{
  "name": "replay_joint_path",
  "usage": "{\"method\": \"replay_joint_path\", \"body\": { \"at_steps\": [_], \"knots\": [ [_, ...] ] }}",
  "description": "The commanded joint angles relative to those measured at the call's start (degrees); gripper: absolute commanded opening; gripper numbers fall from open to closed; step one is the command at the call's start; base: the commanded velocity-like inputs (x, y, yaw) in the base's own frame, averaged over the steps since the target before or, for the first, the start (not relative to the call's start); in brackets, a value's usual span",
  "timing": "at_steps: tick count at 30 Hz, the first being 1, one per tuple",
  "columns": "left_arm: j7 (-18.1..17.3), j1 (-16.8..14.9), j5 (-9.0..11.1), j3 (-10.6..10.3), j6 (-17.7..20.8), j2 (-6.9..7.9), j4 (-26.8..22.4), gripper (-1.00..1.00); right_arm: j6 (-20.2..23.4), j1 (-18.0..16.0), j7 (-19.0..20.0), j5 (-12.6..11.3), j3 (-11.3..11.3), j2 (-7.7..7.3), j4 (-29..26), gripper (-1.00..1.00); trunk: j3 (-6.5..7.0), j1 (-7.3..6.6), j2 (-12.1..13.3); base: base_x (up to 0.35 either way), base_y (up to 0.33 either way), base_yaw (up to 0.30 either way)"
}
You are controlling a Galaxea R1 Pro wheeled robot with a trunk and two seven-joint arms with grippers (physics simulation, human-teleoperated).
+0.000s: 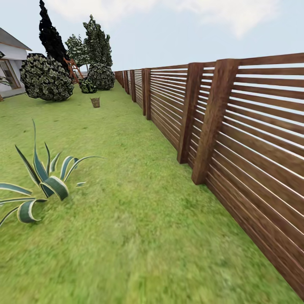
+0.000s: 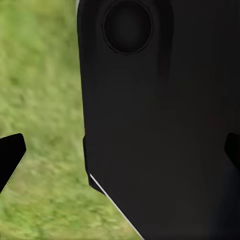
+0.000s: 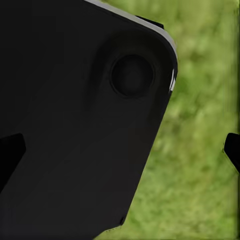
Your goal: Take the three Easter eggs out of the wicker basket on the lawn in the garden, then place them on the lawn next to a single tree (choose any tree) so that all three eggs are next to the same tree and none are left in the basket.
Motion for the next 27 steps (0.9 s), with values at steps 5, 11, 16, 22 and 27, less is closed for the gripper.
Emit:
{"method": "replay_joint_path", "body": {
  "at_steps": [5, 11, 16, 22, 27],
  "knots": [
    [0.0, 0.0, 0.0, 0.0, 0.0, 0.00, 0.0, 1.00, -0.2, 0.0, 0.0, 0.2, 0.3, -0.15, -0.2, 1.00, -0.04, 0.03, 0.0, 0.325, 0.000, 0.000],
    [0.0, 0.0, 0.0, 0.0, 0.0, -0.01, 0.0, 1.00, -0.2, 0.0, 0.0, 0.8, 0.6, -0.38, -0.3, 1.00, -0.04, 0.03, 0.0, 0.325, 0.000, 0.000],
    [0.0, 0.0, 0.0, 0.0, 0.0, 0.00, 0.0, 1.00, -0.2, 0.0, 0.1, 1.0, 0.6, -0.44, -0.3, 1.00, -0.04, 0.03, 0.0, 0.325, 0.000, 0.000],
    [0.0, 0.0, 0.0, 0.0, 0.0, 0.00, 0.0, 1.00, -0.3, 0.0, 0.2, 1.0, 0.6, -0.44, -0.3, 1.00, -0.04, 0.03, 0.0, 0.325, 0.000, 0.088],
    [0.0, 0.0, 0.0, 0.0, 0.0, 0.01, 0.0, 1.00, -0.3, 0.0, 0.2, 1.0, 0.5, -0.44, -0.3, 1.00, -0.04, 0.03, 0.0, 0.325, 0.000, 0.221]
  ]
}}
